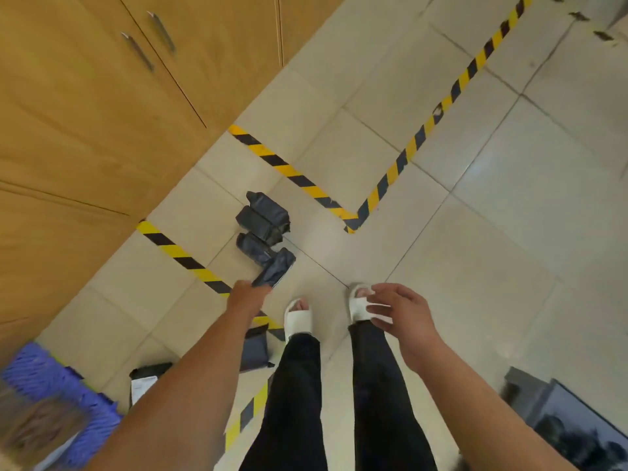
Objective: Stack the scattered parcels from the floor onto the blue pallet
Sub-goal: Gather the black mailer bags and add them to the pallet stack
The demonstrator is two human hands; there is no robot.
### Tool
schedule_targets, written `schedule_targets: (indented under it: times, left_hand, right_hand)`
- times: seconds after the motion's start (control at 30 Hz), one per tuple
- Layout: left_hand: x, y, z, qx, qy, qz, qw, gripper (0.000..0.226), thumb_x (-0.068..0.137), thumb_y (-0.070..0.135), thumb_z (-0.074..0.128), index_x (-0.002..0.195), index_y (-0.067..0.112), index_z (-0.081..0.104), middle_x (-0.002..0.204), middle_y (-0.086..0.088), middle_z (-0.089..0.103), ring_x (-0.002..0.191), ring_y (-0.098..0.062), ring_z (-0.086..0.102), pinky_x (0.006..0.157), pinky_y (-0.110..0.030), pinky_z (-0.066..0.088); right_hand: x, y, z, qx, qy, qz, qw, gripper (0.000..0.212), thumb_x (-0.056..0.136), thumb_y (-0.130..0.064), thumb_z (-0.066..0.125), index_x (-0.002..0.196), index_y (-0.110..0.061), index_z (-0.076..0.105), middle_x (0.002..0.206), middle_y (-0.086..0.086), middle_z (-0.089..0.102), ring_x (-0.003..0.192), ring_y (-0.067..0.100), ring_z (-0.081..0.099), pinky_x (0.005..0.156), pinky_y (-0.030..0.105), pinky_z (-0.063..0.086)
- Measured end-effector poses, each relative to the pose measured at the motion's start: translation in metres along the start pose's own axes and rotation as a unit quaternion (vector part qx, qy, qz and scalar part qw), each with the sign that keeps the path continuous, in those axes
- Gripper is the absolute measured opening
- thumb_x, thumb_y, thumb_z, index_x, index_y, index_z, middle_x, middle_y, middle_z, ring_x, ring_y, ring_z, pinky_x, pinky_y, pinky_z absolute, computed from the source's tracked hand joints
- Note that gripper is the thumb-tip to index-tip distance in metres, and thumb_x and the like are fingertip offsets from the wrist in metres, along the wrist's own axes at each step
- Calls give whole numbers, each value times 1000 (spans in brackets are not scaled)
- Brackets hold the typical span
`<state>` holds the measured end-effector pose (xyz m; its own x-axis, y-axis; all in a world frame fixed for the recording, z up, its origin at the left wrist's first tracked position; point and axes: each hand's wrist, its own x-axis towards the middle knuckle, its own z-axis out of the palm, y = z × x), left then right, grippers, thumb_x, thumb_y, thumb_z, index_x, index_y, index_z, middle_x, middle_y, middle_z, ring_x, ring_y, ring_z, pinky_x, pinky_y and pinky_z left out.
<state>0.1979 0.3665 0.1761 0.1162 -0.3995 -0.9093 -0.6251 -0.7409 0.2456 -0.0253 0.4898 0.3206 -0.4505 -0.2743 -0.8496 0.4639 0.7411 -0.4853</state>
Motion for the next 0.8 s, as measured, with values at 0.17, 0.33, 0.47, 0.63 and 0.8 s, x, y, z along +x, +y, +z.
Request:
schedule_targets:
  times: [0.17,0.33,0.47,0.63,0.8]
  left_hand:
    - [117,30,45,-53,82,-48,994,98,76,43,78,150,4,27,144,-21,45,125,-42,50,98,-49,48]
    - [220,38,78,-119,190,-84,971,111,74,43,81,153,12,9,148,-21,36,132,-41,43,101,-51,43]
    - [268,27,91,-134,233,-97,958,91,71,42,82,139,8,33,131,-20,53,116,-40,56,95,-53,50]
    - [268,20,91,-126,242,-91,958,75,76,28,81,134,2,41,127,-20,57,112,-41,58,88,-45,51]
    - [290,8,84,-149,213,-109,959,88,60,39,83,130,6,40,114,-18,64,97,-38,67,81,-51,58]
  right_hand:
    - [139,9,40,-1,-24,43,999,13,97,-5,55,102,-3,67,93,16,70,82,27,65,76,34,52]
    - [242,35,65,-35,-90,111,989,43,102,1,39,69,-12,63,59,2,55,50,12,53,48,17,41]
    - [269,45,67,-103,-84,50,990,13,99,-6,54,104,-4,66,93,12,70,83,23,67,80,37,54]
    - [276,34,54,-124,-62,51,989,16,98,0,53,107,3,65,93,21,66,87,32,65,84,40,52]
    - [271,28,59,-153,-51,26,987,12,94,-4,58,100,-4,70,94,24,70,92,35,69,90,45,53]
